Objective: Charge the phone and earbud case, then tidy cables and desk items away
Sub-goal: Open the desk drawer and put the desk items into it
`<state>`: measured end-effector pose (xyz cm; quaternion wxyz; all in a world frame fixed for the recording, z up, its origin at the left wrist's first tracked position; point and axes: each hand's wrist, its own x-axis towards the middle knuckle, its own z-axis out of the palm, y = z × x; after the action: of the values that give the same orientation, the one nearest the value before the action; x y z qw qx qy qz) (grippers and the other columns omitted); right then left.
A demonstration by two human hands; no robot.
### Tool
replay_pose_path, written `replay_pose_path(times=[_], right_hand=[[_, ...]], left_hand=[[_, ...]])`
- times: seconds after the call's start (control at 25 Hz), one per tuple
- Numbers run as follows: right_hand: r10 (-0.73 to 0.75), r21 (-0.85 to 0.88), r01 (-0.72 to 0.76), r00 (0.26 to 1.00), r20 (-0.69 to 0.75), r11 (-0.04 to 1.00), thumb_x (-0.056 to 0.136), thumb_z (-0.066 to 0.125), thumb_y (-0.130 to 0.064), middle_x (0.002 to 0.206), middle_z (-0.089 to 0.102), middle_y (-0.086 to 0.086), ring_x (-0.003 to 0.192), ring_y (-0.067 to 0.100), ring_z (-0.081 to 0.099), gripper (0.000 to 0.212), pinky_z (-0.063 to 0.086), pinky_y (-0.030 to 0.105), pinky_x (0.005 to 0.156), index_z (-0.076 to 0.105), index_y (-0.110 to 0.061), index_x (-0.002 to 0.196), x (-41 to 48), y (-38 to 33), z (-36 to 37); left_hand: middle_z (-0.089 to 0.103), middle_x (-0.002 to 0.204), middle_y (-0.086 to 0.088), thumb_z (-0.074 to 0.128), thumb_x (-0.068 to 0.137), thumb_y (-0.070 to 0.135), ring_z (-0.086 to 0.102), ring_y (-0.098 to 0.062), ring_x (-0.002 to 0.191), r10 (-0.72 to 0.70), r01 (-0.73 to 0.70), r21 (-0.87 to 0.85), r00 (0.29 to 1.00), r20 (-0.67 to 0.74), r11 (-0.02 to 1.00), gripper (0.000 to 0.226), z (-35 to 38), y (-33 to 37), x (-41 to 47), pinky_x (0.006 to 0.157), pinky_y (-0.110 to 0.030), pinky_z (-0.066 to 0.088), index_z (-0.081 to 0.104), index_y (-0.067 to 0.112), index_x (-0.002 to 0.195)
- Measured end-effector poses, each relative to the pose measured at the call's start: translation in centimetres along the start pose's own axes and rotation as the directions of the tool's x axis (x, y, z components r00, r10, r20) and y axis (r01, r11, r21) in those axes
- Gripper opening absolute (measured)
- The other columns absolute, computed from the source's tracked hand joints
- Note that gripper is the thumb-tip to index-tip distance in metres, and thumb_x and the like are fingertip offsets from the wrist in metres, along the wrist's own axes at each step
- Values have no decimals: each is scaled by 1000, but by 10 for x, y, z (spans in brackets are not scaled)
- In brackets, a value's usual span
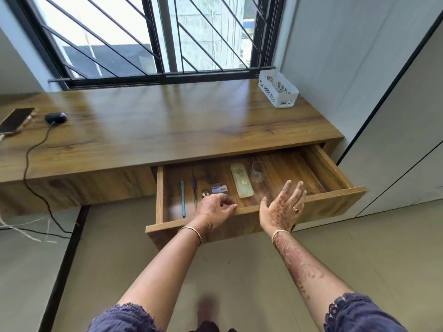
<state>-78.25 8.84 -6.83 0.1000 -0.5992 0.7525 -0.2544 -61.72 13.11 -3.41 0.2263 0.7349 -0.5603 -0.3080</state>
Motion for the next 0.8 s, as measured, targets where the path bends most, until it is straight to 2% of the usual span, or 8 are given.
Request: replay_pose_path(times=[0.12,0.2,0.24,0.36,0.48,0.68,0.8], right_hand=[[133,252,-129,991,2,959,88,62,-32,159,-10,16,147,33,2,91,16,45,119,0,-11,153,-24,0,-2],[267,443,-304,953,146,844,93,56,-31,159,-17,14,148,30,6,92,22,39,116,-11,-9,151,-28,-7,-5],[317,489,-393,919,235,778,96,52,-32,159,-17,13,149,27,4,89,20,34,116,-15,-7,150,-28,-11,-5],[355,526,-490,870,341,695,101,42,-30,160,-14,15,149,22,-7,81,4,26,117,-17,0,148,-26,-17,1],[341,536,-492,868,361,686,101,40,-31,160,-15,14,149,21,-10,80,0,28,119,-18,0,147,-16,-22,9],[343,533,-521,850,401,667,101,43,-29,160,-14,14,149,22,-8,81,1,29,119,-16,1,147,19,-45,20],[357,541,-538,840,409,646,100,44,-28,160,-13,13,149,21,-7,81,3,31,119,-16,-1,148,42,-63,31]], left_hand=[[71,105,6,67,85,28,64,-9,97,55,-55,48,998,5,997,18,6,1,-16,81,-19,49,70,25,102],[68,109,5,67,84,22,63,-12,103,87,-86,90,996,-14,992,22,8,1,-21,88,-23,50,68,28,106],[67,111,5,68,84,21,61,-13,105,98,-95,109,995,-18,989,24,8,2,-22,91,-28,50,68,29,106],[63,114,5,66,85,21,57,-15,109,122,-116,181,992,-21,977,24,6,1,-19,91,-30,49,67,29,108],[62,117,5,65,87,21,54,-16,112,166,-151,232,985,-46,961,27,2,1,-8,90,-30,47,66,28,112],[59,119,4,66,86,25,51,-20,115,198,-164,361,978,-58,918,30,-12,2,30,92,-35,46,62,28,115],[56,122,1,66,85,28,49,-22,115,231,-177,458,971,-65,871,39,-24,2,61,92,-36,47,56,25,123]])
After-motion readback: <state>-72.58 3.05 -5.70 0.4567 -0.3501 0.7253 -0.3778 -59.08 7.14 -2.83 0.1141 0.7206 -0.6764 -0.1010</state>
